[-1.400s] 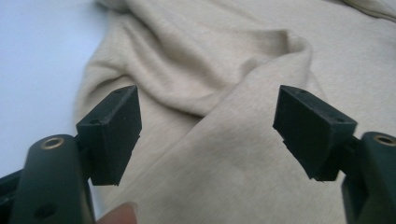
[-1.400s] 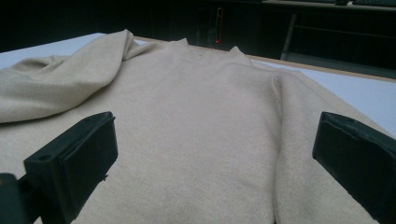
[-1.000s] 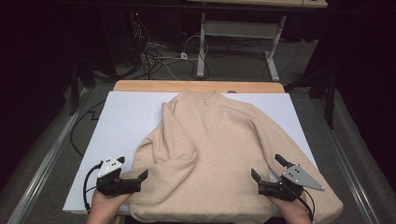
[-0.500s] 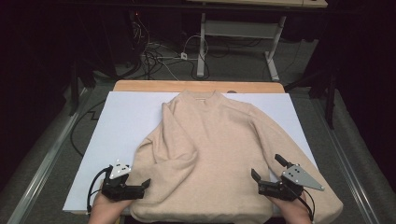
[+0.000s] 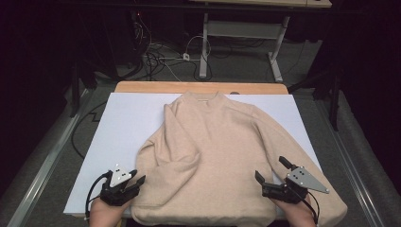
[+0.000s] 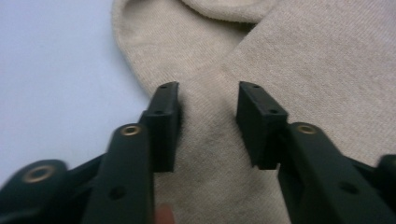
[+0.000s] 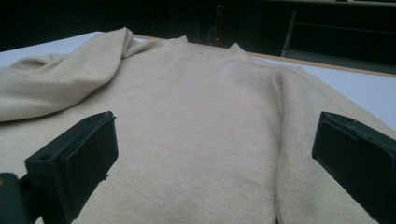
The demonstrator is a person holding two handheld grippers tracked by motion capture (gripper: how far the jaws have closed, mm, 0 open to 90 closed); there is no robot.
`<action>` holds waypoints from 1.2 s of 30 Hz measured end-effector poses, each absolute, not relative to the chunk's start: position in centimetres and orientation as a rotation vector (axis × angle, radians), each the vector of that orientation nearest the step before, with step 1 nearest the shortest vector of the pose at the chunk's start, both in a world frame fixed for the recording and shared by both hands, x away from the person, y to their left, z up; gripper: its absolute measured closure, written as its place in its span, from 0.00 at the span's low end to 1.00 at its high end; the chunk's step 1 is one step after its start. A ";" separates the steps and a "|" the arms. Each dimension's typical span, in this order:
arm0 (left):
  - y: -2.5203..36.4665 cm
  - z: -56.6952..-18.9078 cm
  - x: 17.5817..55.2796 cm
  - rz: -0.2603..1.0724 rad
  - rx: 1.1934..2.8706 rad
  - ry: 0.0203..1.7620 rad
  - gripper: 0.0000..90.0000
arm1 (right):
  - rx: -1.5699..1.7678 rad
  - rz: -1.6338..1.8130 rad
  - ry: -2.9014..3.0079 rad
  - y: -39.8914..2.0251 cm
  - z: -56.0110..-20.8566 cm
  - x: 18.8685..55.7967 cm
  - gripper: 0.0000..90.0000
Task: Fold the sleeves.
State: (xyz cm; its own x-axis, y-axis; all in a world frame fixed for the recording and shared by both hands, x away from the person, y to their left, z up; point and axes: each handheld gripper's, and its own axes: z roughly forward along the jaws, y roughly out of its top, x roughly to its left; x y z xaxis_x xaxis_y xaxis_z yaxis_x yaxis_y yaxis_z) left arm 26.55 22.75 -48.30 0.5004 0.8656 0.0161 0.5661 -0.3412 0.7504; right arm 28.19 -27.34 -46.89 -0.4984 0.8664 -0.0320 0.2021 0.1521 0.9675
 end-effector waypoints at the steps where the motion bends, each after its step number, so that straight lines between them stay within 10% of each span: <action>1: 22.8 -48.3 26.5 0.544 2.045 1.168 0.71 | 1.021 1.378 1.813 -27.4 -46.9 28.2 0.01; 9: 23.0 -48.0 26.3 0.549 2.028 1.130 0.90 | 1.025 1.379 1.810 -27.4 -46.9 28.2 0.02; 36: 18.3 -43.1 26.1 0.437 1.904 0.824 0.92 | 1.013 1.385 1.800 -27.3 -46.6 27.9 0.02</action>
State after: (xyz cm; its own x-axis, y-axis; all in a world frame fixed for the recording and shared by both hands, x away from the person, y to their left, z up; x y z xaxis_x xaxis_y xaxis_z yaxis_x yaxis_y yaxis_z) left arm 26.07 18.26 -43.15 0.7055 0.7070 -0.0495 0.3550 -0.2921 0.8881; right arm 27.95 -27.33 -46.62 -0.4957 0.8678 -0.0341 0.1894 0.1463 0.9709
